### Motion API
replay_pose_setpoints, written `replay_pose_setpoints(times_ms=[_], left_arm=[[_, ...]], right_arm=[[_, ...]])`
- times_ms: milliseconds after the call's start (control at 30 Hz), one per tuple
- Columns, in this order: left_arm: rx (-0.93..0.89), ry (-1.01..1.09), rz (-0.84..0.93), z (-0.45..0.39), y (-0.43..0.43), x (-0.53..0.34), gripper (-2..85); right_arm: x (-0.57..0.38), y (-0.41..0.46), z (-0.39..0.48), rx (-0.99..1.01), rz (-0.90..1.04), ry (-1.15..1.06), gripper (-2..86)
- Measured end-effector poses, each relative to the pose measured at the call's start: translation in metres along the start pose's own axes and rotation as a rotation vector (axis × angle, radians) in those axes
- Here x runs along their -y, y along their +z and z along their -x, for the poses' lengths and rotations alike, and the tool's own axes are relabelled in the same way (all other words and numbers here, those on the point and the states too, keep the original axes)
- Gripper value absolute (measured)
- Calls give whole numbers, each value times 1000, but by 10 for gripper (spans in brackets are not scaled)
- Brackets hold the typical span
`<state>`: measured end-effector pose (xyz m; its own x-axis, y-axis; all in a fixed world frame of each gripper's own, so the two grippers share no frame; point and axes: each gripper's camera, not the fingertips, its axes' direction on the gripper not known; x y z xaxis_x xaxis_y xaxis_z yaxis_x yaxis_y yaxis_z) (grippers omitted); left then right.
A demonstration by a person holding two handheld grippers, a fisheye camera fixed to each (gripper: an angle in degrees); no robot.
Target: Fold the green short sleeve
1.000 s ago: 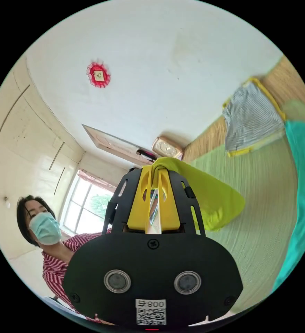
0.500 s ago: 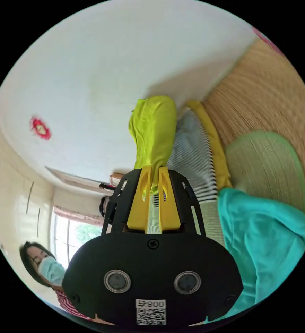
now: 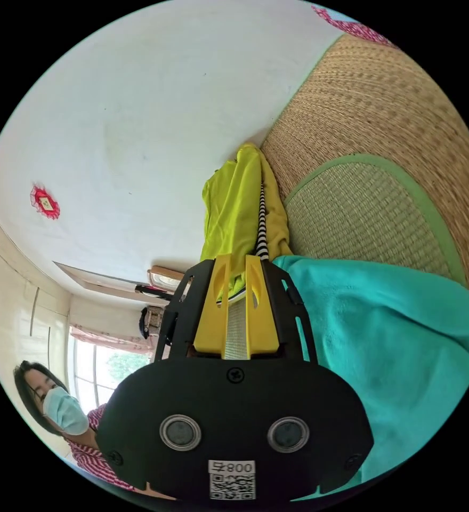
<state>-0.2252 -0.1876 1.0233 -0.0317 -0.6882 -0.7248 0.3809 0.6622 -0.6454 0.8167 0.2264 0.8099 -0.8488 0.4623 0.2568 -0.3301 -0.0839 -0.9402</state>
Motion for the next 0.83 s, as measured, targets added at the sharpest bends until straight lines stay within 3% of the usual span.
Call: replay_pose_setpoints(times_ms=[167, 267, 433, 533, 600, 700, 833], left_arm=[[-16, -48, 37, 21, -29, -27, 40], [-59, -92, 50, 34, -45, -51, 38], [-116, -181, 59, 48, -69, -93, 33], [-127, -213, 69, 52, -85, -116, 30], [-140, -234, 67, 55, -95, -128, 27], [-157, -258, 50, 58, -115, -148, 21], [-190, -286, 30, 57, -141, -177, 13]], right_arm=[[-43, -15, 27, -161, -18, -105, 19], [-71, -6, 43, -424, 14, -172, 28], [-115, 69, 57, -834, 165, -328, 73], [-133, 114, 43, -981, 265, -353, 79], [-145, 126, 40, -1057, 226, -363, 70], [-159, 137, 33, -1079, 229, -336, 45], [-205, 125, 29, -944, 233, -321, 31]])
